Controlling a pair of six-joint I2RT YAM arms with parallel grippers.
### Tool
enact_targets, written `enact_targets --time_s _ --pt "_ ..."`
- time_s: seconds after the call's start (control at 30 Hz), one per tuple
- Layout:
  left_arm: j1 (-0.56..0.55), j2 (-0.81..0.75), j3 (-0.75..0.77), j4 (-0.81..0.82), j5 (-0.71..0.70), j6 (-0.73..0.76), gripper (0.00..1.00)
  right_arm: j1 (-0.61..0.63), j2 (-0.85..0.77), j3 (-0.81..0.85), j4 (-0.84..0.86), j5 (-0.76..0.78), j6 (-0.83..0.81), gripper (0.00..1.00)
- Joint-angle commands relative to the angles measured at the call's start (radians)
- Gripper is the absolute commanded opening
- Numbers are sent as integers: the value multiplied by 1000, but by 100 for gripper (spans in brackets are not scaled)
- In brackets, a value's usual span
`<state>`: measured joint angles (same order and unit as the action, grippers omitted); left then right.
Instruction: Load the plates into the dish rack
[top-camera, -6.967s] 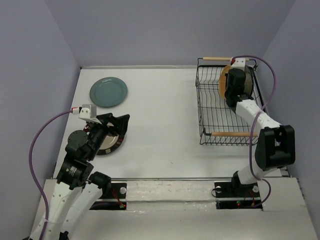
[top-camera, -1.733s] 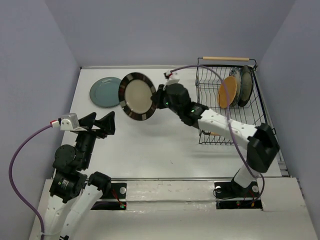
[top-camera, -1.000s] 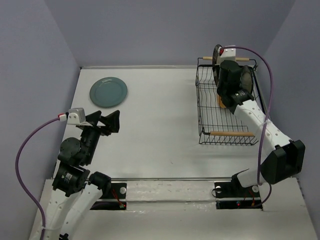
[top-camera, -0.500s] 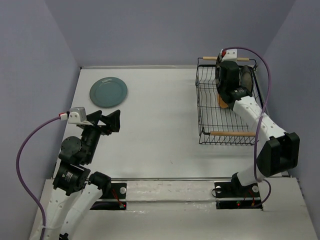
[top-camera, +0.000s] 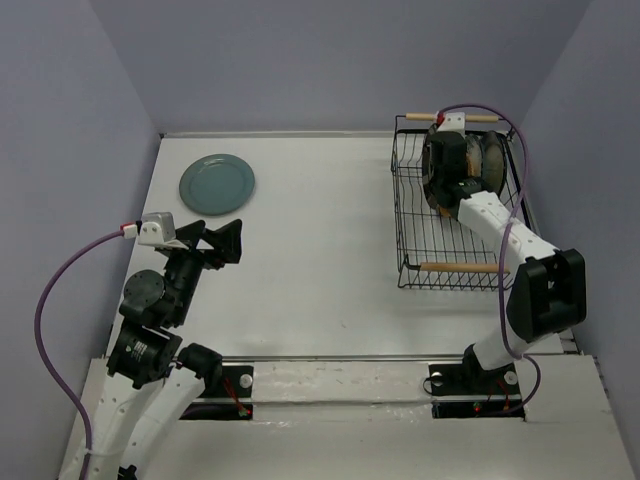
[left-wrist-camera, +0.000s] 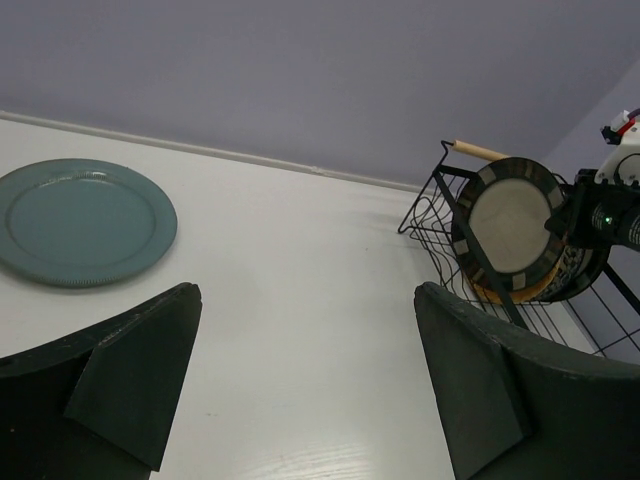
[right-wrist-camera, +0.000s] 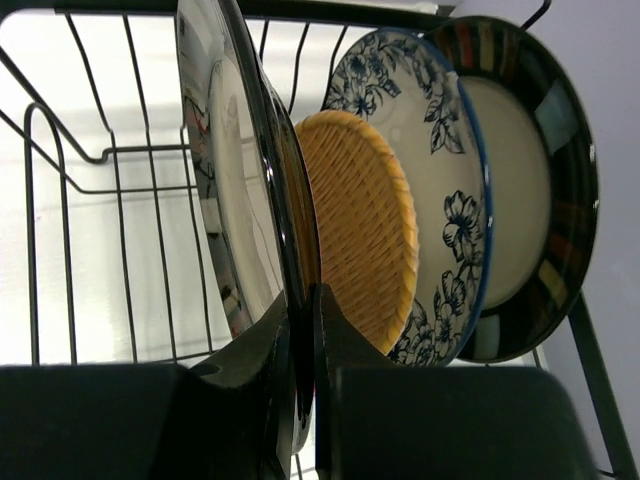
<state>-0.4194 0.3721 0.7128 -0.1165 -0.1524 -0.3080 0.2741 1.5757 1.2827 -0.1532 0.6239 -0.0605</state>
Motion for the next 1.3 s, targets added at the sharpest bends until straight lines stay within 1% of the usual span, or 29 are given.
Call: enact_targets --time_s 0.0,0.33,0.57,0.73,0.9,1.0,1.07,1.1,1.13,1.23,1.27 --pt "4 14 -3 52 8 17 99 -7 -19 27 184 28 30 7" --pt "13 27 -4 52 13 14 99 -7 24 20 188 65 57 7" --pt "18 36 -4 52 16 14 99 -7 50 33 181 85 134 7" --pt "21 41 -4 54 19 14 99 -7 90 59 179 92 136 7" --pt "27 41 -4 52 19 10 99 -7 116 63 201 60 114 8" --pt "27 48 -6 55 27 9 99 -7 125 64 216 44 94 12" --pt "30 53 -4 55 31 7 99 -7 121 67 219 34 73 17" --pt "28 54 -4 55 31 7 99 -7 118 64 218 40 73 21" --pt "30 54 -4 57 31 7 99 -7 113 60 219 46 73 21" --pt "33 56 -6 58 39 3 99 -7 93 40 221 51 71 34" --pt "34 56 -6 60 42 1 99 -7 90 35 222 57 71 36"
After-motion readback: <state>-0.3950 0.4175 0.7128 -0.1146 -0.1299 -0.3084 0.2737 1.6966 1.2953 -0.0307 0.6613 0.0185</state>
